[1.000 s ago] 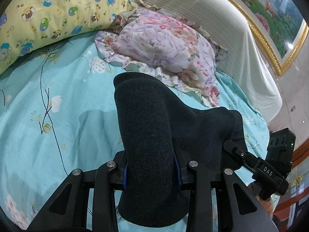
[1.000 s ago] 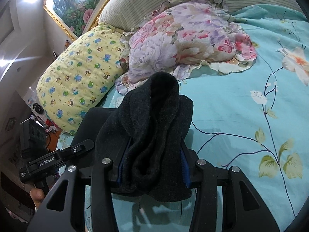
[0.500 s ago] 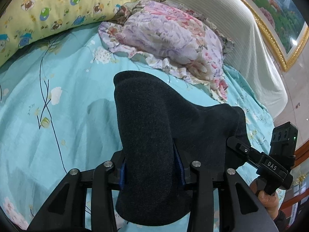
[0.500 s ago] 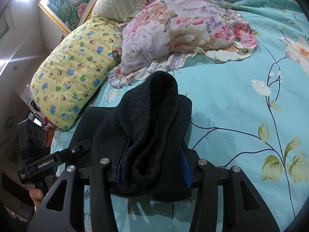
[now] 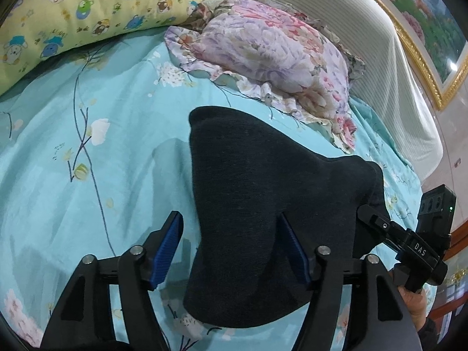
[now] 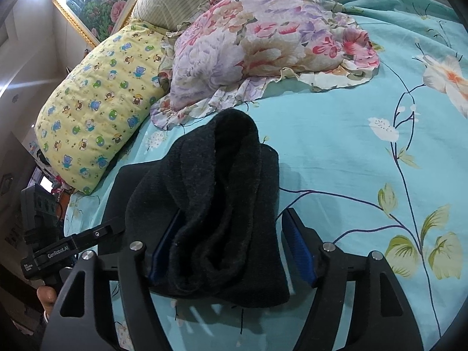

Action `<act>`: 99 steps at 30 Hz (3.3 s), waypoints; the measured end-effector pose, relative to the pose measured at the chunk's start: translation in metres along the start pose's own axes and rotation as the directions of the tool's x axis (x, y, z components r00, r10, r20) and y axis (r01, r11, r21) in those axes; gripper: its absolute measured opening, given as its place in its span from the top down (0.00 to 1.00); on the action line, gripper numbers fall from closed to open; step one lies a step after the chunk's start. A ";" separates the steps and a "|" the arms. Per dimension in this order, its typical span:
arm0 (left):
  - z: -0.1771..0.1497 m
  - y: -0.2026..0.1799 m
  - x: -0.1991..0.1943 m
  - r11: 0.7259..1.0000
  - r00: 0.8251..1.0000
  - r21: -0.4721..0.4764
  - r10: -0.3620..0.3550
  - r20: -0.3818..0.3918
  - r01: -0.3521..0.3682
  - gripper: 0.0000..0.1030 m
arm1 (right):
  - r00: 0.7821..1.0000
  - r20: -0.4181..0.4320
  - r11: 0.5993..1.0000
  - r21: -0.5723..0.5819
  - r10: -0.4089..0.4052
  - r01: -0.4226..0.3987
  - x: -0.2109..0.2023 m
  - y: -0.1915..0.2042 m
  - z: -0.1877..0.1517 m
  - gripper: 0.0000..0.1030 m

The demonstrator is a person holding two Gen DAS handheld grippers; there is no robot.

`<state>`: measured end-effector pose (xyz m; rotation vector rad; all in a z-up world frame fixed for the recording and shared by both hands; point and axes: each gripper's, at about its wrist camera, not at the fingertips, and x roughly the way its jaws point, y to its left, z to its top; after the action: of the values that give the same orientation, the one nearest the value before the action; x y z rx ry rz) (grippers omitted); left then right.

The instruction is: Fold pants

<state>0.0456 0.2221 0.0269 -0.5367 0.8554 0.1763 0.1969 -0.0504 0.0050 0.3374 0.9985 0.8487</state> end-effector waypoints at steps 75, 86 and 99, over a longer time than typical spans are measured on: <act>-0.084 -0.055 -0.037 0.928 0.965 0.270 0.233 0.117 -0.257 0.18 | 0.984 0.160 0.896 -0.422 -0.079 0.140 -0.047 0.083 -0.069 0.01; -0.083 -0.053 -0.030 0.926 0.964 0.271 0.242 0.111 -0.264 0.18 | 0.985 0.152 0.893 -0.429 -0.077 0.136 -0.039 0.082 -0.072 0.01; -0.082 -0.052 -0.028 0.929 0.965 0.264 0.236 0.114 -0.259 0.18 | 0.985 0.154 0.890 -0.436 -0.074 0.135 -0.034 0.085 -0.071 0.01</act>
<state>-0.0088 0.1375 0.0243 -0.1556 0.8513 0.3017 0.0877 -0.0303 0.0397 -0.0541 0.6646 0.9165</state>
